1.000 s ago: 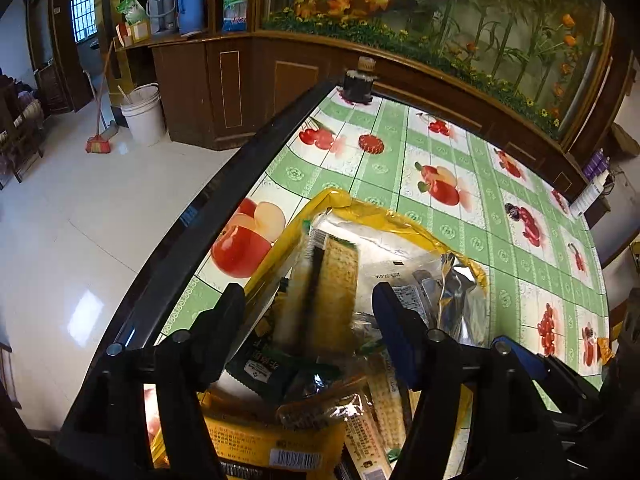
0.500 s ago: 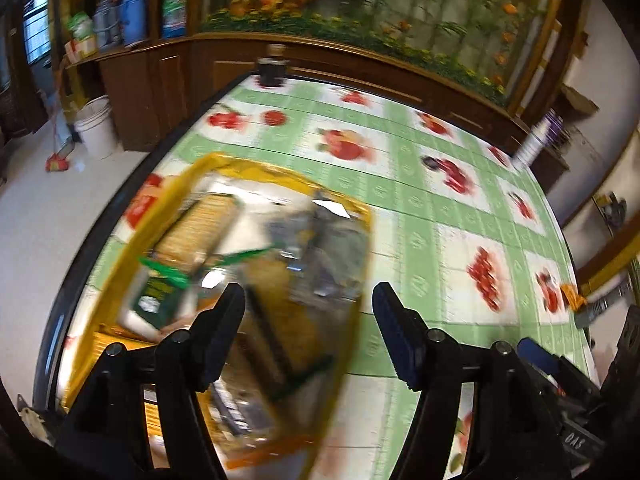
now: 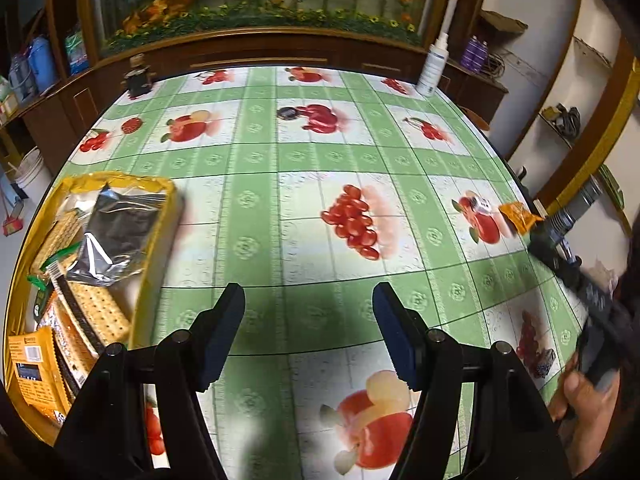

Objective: Organize snacks
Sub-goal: 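Withdraw both tools from the tray back over the table, then close left tool on white milk candy while right tool closes on black-and-white candy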

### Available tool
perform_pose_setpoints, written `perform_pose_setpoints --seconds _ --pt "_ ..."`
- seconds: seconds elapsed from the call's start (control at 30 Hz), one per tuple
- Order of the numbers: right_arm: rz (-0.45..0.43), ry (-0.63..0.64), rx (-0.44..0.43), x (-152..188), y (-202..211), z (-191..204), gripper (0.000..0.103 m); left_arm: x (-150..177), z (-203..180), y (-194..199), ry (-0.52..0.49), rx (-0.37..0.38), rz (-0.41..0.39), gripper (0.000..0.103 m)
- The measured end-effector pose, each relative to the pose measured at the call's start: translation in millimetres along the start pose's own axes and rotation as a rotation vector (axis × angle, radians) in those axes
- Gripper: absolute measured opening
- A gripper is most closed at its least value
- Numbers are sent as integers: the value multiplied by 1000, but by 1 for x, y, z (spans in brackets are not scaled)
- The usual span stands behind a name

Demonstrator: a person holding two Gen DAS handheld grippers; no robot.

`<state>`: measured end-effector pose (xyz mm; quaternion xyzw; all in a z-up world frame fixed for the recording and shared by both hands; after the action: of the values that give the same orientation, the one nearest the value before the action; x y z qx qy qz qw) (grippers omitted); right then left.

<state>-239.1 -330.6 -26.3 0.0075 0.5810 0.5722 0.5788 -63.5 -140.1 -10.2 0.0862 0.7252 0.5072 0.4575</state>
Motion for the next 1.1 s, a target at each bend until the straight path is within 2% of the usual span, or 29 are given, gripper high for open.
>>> perform_pose_setpoints --seconds 0.1,0.17,0.27,0.53,0.63,0.73,0.77,0.83,0.87,0.93,0.97,1.03,1.1 --pt "-14 16 20 -31 -21 -4 75 3 -10 -2 -20 4 17 66" --pt "2 61 94 -48 -44 -6 73 4 -12 -1 -28 8 17 66" --pt "29 58 162 -71 -75 -18 71 7 -10 1 -34 2 15 66" --pt "101 19 289 -85 -115 -52 72 8 7 -14 4 5 48 65" --pt "140 -19 261 -76 -115 -56 73 7 7 -19 22 22 57 65" --pt "221 -18 158 -53 -117 -39 74 8 3 -22 12 38 63 65" --pt "229 3 113 -46 -112 -27 74 9 2 -22 6 39 61 65" --pt "222 56 -82 -30 -89 11 70 10 1 -23 -3 39 61 65" --pt "180 116 -62 -29 -77 24 73 9 1 -23 -2 41 62 65" --pt "75 222 77 -36 -60 37 74 9 1 -23 2 44 66 65" --pt "53 218 136 -44 -60 32 74 9 1 -21 1 48 62 65" --pt "76 165 174 -54 -70 16 74 9 1 -18 1 45 51 65" --pt "94 129 173 -63 -83 4 74 8 2 -16 1 46 48 65"
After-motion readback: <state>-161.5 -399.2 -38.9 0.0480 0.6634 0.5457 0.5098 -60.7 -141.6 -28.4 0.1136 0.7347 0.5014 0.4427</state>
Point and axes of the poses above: each gripper's, at about its wrist camera, not at the fingertips, and y roughly against the way its jaws point, z to its left, x to its underside, the point moved 4 cm from there along -y, roughly the way its jaws point, and after that the axes turned 2 degrees about -y, right-handed, at the moved point
